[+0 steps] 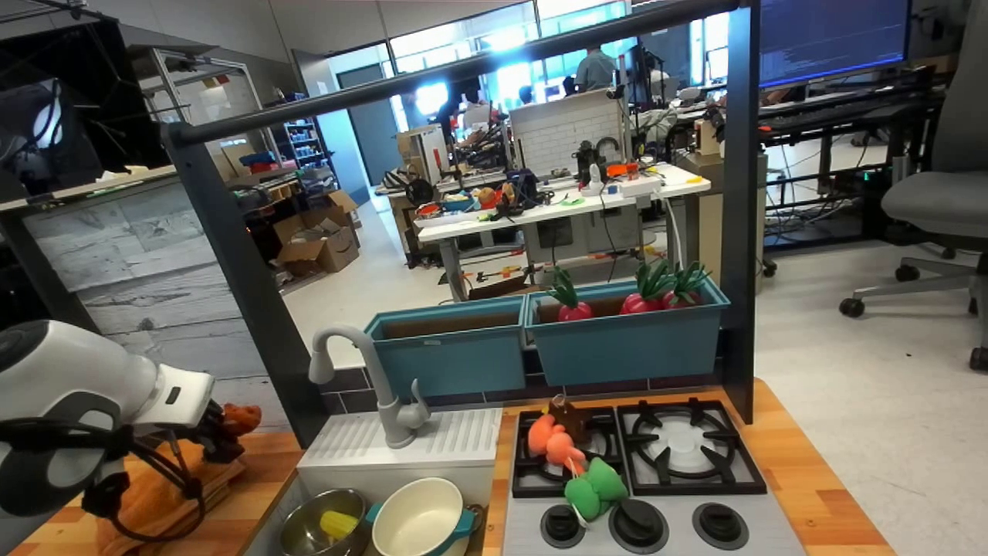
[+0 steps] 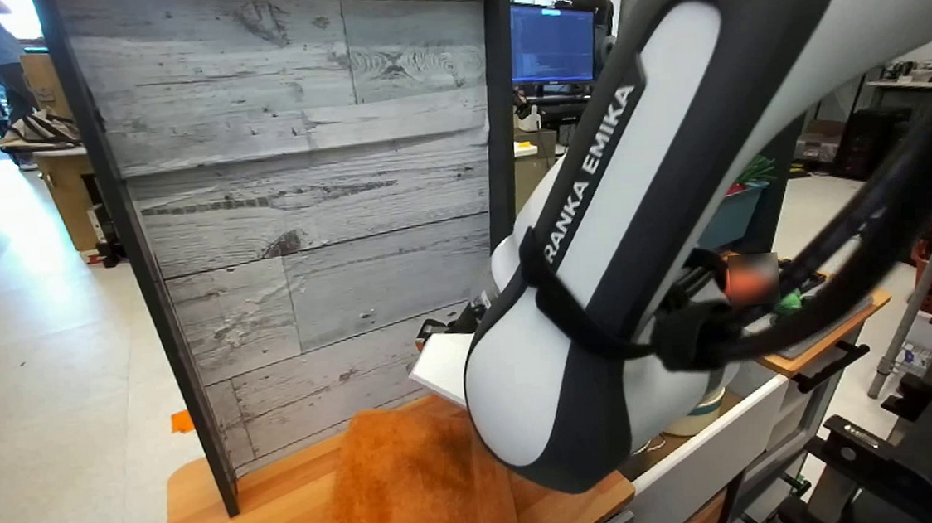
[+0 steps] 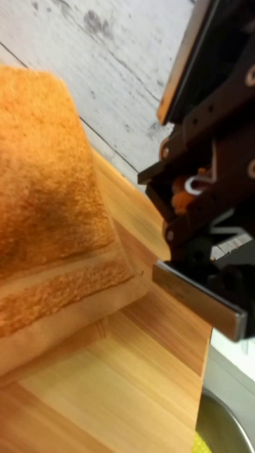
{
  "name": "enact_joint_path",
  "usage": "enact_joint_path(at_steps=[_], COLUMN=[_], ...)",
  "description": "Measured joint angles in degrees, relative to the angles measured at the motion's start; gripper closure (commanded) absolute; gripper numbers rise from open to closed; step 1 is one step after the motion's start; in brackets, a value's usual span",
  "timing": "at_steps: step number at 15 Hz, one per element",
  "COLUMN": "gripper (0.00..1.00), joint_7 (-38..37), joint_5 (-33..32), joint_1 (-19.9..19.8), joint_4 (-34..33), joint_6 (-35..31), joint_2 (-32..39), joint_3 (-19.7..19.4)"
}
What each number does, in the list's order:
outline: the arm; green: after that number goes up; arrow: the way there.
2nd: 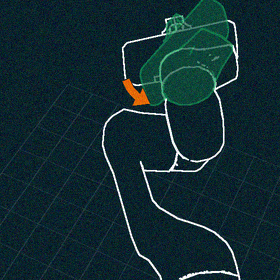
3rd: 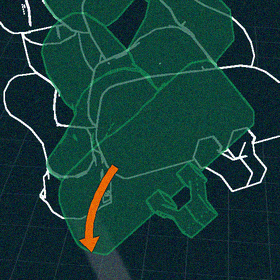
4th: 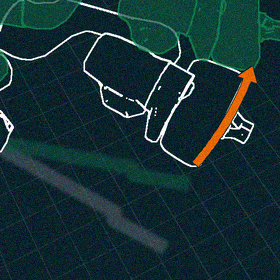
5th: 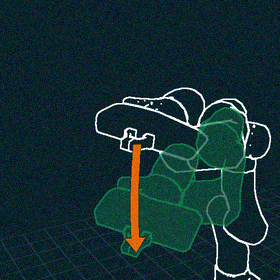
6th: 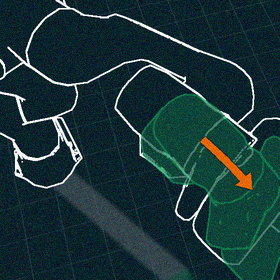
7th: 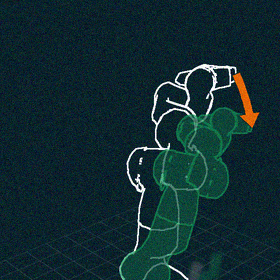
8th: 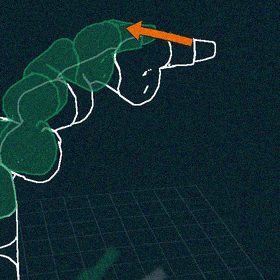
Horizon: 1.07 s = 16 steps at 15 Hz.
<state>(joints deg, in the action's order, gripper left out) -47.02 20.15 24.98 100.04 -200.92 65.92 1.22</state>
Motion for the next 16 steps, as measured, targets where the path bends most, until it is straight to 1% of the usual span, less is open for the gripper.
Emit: enact_joint_path(at_steps=[2, 4, 7, 11, 16], gripper=[0.98, 0.98, 0.98, 0.98, 0.98], joint_7=[1.06, 1.08, -0.01, -3.53, -12.29], joint_5=[-0.03, 0.13, 0.23, -1.12, -7.44], joint_1=[-4.02, -9.74, -19.17, -34.45, -55.76], joint_4=[5.32, 10.67, 18.91, 29.23, 41.32], joint_6=[-1.69, -3.39, -3.70, -3.60, -2.35], joint_2=[-4.02, -8.00, -13.60, -19.10, -24.34], joint_3=[5.37, 11.14, 17.15, 24.30, 32.49])
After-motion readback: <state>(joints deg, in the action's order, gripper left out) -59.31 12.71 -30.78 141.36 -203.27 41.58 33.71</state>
